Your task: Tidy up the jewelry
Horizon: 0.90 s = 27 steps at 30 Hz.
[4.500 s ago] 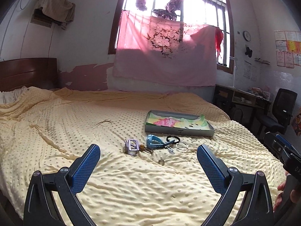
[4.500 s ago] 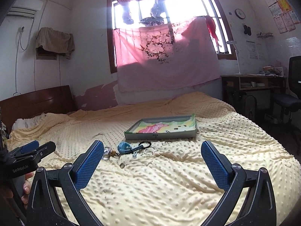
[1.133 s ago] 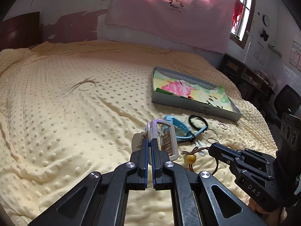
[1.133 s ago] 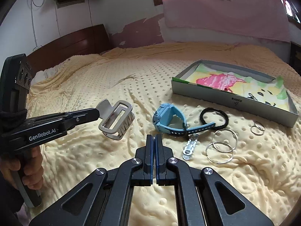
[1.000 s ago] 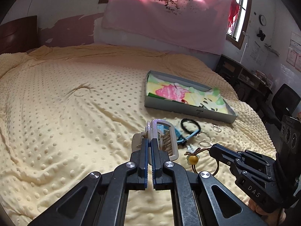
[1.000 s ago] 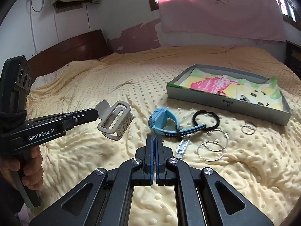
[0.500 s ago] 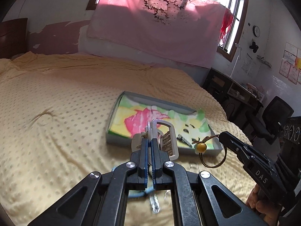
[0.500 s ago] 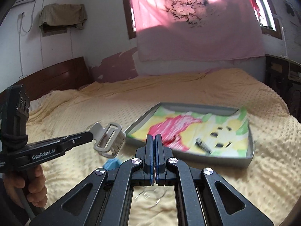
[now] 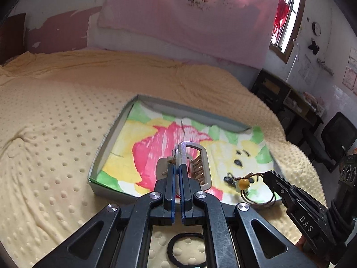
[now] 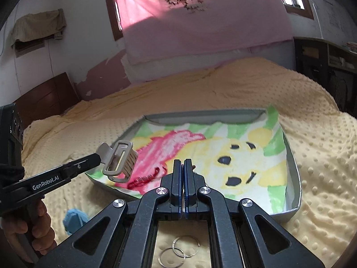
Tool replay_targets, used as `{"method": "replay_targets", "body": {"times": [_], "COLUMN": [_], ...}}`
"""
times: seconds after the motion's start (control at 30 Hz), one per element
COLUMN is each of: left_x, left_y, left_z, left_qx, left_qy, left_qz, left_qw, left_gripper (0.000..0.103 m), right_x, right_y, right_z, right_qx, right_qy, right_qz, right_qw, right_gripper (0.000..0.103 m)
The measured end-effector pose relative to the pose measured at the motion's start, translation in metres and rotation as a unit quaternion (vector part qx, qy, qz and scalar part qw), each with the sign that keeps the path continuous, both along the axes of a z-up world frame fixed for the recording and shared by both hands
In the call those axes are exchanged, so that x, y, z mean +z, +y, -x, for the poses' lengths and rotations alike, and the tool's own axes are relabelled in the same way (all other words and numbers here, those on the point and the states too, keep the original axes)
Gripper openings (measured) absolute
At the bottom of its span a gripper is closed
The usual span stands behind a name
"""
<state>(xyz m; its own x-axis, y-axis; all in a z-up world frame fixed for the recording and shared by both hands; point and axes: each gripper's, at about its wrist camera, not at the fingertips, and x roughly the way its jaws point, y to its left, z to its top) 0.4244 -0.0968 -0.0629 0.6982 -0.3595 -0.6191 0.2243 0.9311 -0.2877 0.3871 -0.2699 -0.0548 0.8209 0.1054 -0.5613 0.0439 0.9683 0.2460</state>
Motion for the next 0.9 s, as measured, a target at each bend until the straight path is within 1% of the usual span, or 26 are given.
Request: {"method": "replay_targets", "body": {"times": [0.13, 0.27, 0.3, 0.33, 0.4, 0.47, 0.5, 0.53, 0.57, 0.63, 0.7, 0.73, 0.77, 0.83, 0.87, 0.9], "left_x": [-0.006, -0.003, -0.001, 0.002, 0.008, 0.017, 0.022, 0.028, 0.036, 0.050, 0.065, 0.073, 0.080, 0.092, 0.100, 0.105], "left_y": [-0.003, 0.000, 0.002, 0.003, 0.005, 0.006, 0.007, 0.008, 0.011, 0.016, 0.020, 0.022, 0.024, 0.028, 0.030, 0.032], "left_z": [0.001, 0.005, 0.006, 0.009, 0.017, 0.032, 0.040, 0.049, 0.063, 0.085, 0.113, 0.127, 0.141, 0.165, 0.182, 0.193], "left_qx": [-0.003, 0.002, 0.001, 0.001, 0.000, 0.000, 0.001, 0.001, 0.004, 0.015, 0.013, 0.014, 0.016, 0.018, 0.018, 0.019], "left_qy": [0.000, -0.002, -0.004, -0.005, -0.007, -0.023, -0.031, -0.042, -0.059, -0.086, -0.109, -0.117, -0.126, -0.144, -0.153, -0.159], "left_qz": [-0.003, 0.002, 0.005, 0.009, 0.007, 0.000, -0.003, -0.004, -0.006, -0.006, -0.001, -0.002, -0.004, -0.004, -0.003, -0.003], "left_qw": [1.0000, 1.0000, 1.0000, 1.0000, 0.9999, 0.9997, 0.9995, 0.9991, 0.9982, 0.9962, 0.9939, 0.9930, 0.9919, 0.9895, 0.9881, 0.9872], "left_gripper": [0.004, 0.004, 0.004, 0.007, 0.013, 0.027, 0.032, 0.045, 0.062, 0.076, 0.081, 0.087, 0.091, 0.095, 0.099, 0.100], "right_x": [-0.017, -0.020, -0.019, -0.017, -0.009, 0.002, 0.008, 0.014, 0.023, 0.038, 0.053, 0.062, 0.071, 0.088, 0.098, 0.105], "right_y": [-0.005, -0.012, -0.014, -0.015, -0.018, -0.017, -0.018, -0.019, -0.018, -0.018, -0.017, -0.017, -0.017, -0.018, -0.016, -0.014], "right_z": [0.001, 0.006, 0.008, 0.013, 0.024, 0.038, 0.045, 0.053, 0.066, 0.089, 0.112, 0.124, 0.139, 0.163, 0.179, 0.193], "right_qx": [-0.015, -0.026, -0.029, -0.032, -0.037, -0.041, -0.043, -0.045, -0.048, -0.050, -0.051, -0.051, -0.051, -0.048, -0.050, -0.049], "right_qy": [0.016, 0.017, 0.014, 0.008, -0.008, -0.021, -0.027, -0.035, -0.045, -0.066, -0.081, -0.087, -0.095, -0.111, -0.120, -0.127], "right_qz": [-0.005, -0.006, -0.005, -0.003, 0.001, 0.011, 0.012, 0.013, 0.015, 0.015, 0.018, 0.018, 0.014, 0.009, 0.014, 0.017], "right_qw": [1.000, 0.999, 0.999, 0.999, 0.999, 0.999, 0.999, 0.998, 0.998, 0.996, 0.995, 0.995, 0.994, 0.993, 0.991, 0.991], "right_gripper": [0.003, 0.007, 0.014, 0.029, 0.045, 0.045, 0.045, 0.046, 0.049, 0.062, 0.066, 0.069, 0.070, 0.079, 0.082, 0.087]}}
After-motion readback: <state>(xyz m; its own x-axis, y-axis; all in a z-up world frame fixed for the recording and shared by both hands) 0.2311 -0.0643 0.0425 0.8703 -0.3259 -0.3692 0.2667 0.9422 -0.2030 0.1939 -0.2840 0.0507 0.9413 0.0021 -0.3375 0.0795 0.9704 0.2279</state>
